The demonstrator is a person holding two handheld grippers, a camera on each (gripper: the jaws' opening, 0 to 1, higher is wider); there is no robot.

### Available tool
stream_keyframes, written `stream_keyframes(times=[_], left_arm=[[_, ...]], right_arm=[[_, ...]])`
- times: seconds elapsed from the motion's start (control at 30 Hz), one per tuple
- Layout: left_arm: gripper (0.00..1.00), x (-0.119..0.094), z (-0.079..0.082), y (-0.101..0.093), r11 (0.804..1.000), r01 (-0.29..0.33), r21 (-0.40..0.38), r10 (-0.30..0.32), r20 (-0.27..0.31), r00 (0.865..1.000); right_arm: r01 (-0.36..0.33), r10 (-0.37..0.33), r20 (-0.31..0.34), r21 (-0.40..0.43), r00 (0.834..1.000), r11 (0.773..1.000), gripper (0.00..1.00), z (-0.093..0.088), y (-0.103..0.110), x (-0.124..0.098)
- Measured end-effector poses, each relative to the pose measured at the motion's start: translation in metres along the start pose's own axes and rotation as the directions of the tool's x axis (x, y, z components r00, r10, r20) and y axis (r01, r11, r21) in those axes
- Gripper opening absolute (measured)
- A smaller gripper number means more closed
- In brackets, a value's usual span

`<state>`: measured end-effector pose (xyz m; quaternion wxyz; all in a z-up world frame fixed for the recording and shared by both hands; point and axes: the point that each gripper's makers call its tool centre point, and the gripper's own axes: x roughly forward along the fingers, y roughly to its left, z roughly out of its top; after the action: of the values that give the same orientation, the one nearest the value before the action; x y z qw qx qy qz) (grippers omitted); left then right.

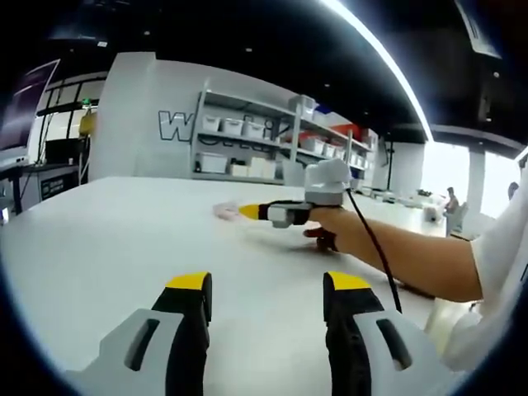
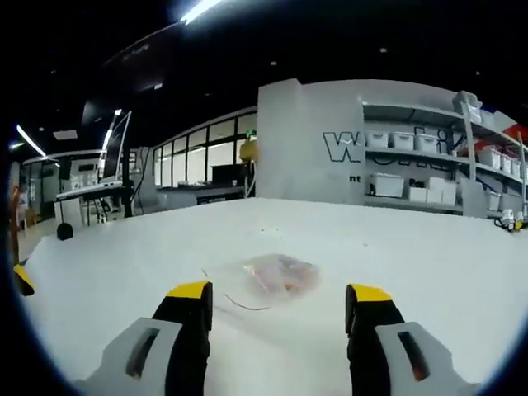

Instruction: Open the resealable bag by pulling the two sides of the seal apart until the entire bag opening is separated and visibly accessible.

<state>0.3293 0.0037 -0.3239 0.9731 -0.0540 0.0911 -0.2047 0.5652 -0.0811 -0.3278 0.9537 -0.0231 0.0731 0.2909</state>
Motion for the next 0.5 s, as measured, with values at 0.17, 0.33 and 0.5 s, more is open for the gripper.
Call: stream_keyframes(times=[0.17, 0.33, 0.5], left_arm=[[0.55, 0.001, 0.002, 0.004, 1.000, -0.015, -0.002, 0.015, -0.002, 1.000], [0.71, 0.002, 0.005, 0.016, 0.996, -0.080, 0.047, 0.080, -0.006, 0.997], [0.88, 0.000, 0.018, 0.030, 0.984, -0.142, 0.105, 0.141, 0.016, 0.990]], right_arm=[[0.008, -0.008, 0.010, 0.007, 1.000, 1.000, 0.78, 0.002, -0.003, 0.000], [-0.005, 0.005, 0.008, 0.007, 1.000, 1.000, 0.78, 0.001, 0.000, 0.000], [-0.024, 0.024, 0.009, 0.006, 1.000, 1.000, 0.76, 0.002, 0.005, 0.000]])
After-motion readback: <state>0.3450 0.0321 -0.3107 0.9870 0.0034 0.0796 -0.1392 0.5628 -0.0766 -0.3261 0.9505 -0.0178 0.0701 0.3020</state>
